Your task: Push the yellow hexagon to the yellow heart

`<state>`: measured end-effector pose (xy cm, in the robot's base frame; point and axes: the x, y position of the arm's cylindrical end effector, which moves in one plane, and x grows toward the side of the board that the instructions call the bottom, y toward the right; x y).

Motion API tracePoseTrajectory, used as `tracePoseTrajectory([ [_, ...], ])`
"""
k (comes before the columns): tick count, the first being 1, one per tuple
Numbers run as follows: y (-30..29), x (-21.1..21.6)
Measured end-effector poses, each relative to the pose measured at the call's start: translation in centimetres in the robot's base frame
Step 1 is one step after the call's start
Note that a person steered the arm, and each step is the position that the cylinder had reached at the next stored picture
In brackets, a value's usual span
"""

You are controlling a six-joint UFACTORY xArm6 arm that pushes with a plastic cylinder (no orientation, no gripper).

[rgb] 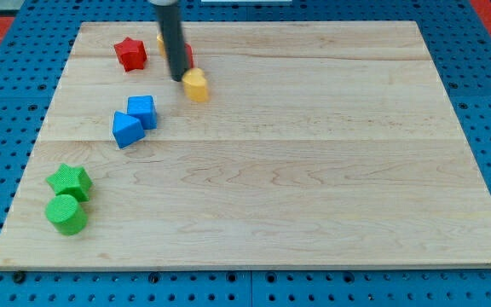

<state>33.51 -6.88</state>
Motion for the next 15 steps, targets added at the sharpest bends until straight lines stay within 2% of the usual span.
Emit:
tracePoseTrajectory([
  [1, 6.4, 3.5],
  [2, 6.4, 1.7],
  [3, 8.6, -3.3],
  [4, 3.3, -10.1],
  [5, -6.1, -12.8],
  [6, -11.5, -13.0],
  [7, -7.9, -10.0],
  [9, 7.2, -6.9],
  [10, 7.2, -8.6],
  [13, 8.9, -8.8],
  [15, 8.9, -5.2],
])
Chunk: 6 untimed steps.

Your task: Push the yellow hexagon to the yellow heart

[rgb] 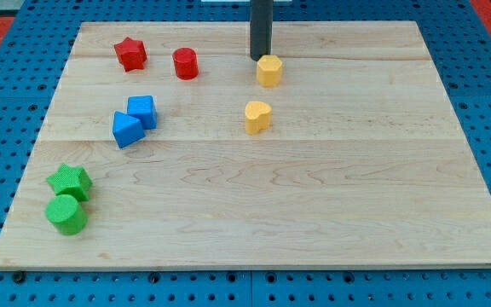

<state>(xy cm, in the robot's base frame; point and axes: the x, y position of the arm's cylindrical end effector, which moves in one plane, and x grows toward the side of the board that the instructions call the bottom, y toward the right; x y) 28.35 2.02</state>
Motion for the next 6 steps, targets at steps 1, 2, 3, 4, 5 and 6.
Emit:
tracePoseTrajectory([
  [1, 0.0, 2.0],
  [2, 0.9, 5.7],
  [3, -1.0, 8.8],
  [4, -8.1, 6.7],
  [5, -3.9, 3.4],
  [6, 5.0, 4.4],
])
